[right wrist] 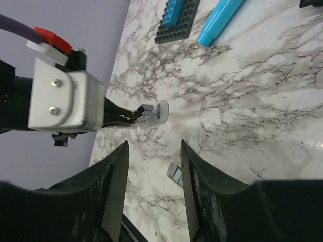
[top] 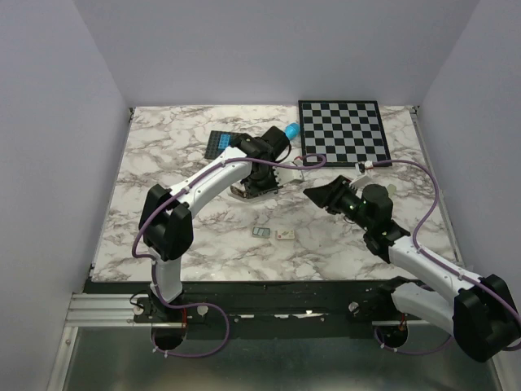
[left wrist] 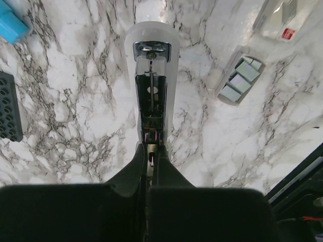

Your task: Load the staples into the stapler

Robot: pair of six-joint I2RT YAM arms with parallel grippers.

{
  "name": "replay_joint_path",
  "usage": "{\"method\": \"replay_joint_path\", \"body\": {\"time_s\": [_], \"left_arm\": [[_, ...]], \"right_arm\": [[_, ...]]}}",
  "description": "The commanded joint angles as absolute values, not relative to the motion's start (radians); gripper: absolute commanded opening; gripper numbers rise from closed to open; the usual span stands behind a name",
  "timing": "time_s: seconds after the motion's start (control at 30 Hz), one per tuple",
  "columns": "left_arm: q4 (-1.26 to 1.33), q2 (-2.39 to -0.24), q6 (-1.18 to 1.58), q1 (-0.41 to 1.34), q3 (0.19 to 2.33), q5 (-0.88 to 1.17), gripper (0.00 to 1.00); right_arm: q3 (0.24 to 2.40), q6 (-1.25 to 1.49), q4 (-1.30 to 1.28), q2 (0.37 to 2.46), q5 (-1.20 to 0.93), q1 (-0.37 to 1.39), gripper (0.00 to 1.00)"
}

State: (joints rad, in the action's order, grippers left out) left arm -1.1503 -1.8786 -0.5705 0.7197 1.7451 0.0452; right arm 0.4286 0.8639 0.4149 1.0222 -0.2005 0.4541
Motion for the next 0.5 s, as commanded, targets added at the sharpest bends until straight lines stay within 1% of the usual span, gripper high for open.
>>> {"method": "replay_joint_path", "body": {"time_s": [0.0, 0.23, 0.47], "left_arm": [[-1.187, -1.930, -0.647, 0.712, 1.715, -0.060, 0.00], [-1.229, -2.060, -0.634, 0.712, 1.758, -0.109, 0.00], [-1.229, -2.097, -0.640, 0.718, 1.746, -0.129, 0.00]], "right_arm": [[0.400, 0.839, 0.413, 1.023, -0.173, 0.449, 0.53], [0.396, 0.824, 0.406, 1.032, -0.155, 0.451, 0.53], [0.399, 0.818, 0.408, 1.058, -0.158, 0.451, 0.53]]}}
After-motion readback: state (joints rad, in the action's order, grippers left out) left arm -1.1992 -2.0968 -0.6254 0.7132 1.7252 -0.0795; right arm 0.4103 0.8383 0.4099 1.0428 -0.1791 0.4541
